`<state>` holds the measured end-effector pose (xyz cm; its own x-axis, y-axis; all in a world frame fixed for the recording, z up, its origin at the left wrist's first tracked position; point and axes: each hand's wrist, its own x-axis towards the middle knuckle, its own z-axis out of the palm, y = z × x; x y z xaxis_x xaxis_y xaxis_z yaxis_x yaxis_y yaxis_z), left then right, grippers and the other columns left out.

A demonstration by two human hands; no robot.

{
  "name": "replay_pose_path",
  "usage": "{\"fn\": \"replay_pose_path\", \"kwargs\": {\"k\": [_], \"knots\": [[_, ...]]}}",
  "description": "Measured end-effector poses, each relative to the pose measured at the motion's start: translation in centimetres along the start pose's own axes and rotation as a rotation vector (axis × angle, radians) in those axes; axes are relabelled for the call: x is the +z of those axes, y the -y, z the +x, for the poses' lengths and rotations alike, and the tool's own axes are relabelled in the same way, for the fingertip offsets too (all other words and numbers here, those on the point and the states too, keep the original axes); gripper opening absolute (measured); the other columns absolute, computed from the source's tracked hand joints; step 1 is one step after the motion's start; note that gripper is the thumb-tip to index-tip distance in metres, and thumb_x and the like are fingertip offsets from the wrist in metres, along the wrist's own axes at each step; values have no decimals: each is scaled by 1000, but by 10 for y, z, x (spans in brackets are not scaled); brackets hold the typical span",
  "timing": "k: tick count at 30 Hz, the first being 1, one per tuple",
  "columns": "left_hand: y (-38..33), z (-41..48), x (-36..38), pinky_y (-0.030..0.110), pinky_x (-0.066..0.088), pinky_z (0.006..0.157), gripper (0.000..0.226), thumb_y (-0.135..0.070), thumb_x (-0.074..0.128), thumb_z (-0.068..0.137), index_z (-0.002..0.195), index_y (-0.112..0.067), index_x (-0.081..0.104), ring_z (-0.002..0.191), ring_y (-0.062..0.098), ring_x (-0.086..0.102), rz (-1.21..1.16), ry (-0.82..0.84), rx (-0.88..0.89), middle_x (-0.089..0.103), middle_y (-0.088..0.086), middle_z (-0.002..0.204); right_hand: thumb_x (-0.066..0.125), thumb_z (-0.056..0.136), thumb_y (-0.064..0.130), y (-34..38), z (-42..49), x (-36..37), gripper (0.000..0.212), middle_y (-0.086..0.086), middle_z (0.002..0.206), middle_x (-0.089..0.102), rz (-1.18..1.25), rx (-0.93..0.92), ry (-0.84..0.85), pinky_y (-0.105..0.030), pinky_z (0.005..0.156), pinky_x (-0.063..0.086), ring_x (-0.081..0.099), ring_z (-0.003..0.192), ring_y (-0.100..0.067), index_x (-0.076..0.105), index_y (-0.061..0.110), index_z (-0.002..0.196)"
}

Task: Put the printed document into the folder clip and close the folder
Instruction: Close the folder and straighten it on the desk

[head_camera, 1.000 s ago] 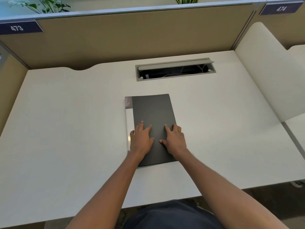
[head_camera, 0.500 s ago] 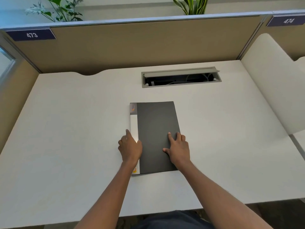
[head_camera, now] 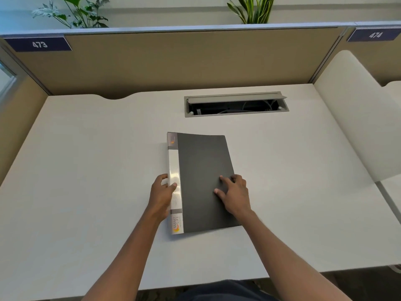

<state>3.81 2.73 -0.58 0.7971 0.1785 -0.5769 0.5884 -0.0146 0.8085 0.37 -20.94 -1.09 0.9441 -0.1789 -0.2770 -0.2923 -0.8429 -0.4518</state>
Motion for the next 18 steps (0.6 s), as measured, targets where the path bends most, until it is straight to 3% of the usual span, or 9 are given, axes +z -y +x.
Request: {"fn": "replay_pose_path", "kwargs": {"k": [2,5,7,10,12,15,18], "knots": [[4,0,-1,44,62,76,40,-5,61,100,134,-25,55,101,34,71,-89,23,-42,69,9,121,65,93,43,-6,4,-6,53,-13,145,38,150,58,-60,-41,113,38,38,135,-33,52,25,141],[9,-5,1,55,60,90,40,-6,61,100,135,-25,56,106,38,70,-153,64,-56,69,10,125,69,92,32,-14,11,-16,62,-16,144,44,287,135,-91,-41,113,35,39,135,-35,44,13,145],[12,-7,2,53,60,89,37,-6,60,101,132,-27,58,104,37,69,-185,88,-62,69,10,125,71,91,29,-18,16,-23,65,-14,143,48,362,175,-71,-40,112,38,45,133,-32,41,12,146],[14,-7,2,46,61,80,35,-6,59,102,130,-27,58,99,34,68,-225,103,-74,70,10,124,74,88,26,-17,17,-28,65,-7,140,57,552,231,-6,-31,96,46,58,114,-20,42,20,144],[15,-4,-1,50,61,84,35,-9,60,101,132,-26,56,100,36,69,-173,80,-58,69,9,125,78,84,23,-12,18,-26,68,-4,137,61,553,234,-8,-26,92,44,58,107,-16,45,20,144],[14,3,-15,54,60,91,36,-10,62,101,135,-22,56,100,33,71,-74,19,-1,70,9,125,83,78,19,7,22,-19,69,-7,129,65,480,217,-40,-26,90,44,63,114,-25,52,14,139],[8,12,-38,41,61,79,36,-12,63,100,134,-21,59,95,24,72,29,-63,73,71,7,120,83,77,17,37,29,-10,65,-10,123,65,436,188,-32,-27,89,47,64,112,-29,55,12,135]]}}
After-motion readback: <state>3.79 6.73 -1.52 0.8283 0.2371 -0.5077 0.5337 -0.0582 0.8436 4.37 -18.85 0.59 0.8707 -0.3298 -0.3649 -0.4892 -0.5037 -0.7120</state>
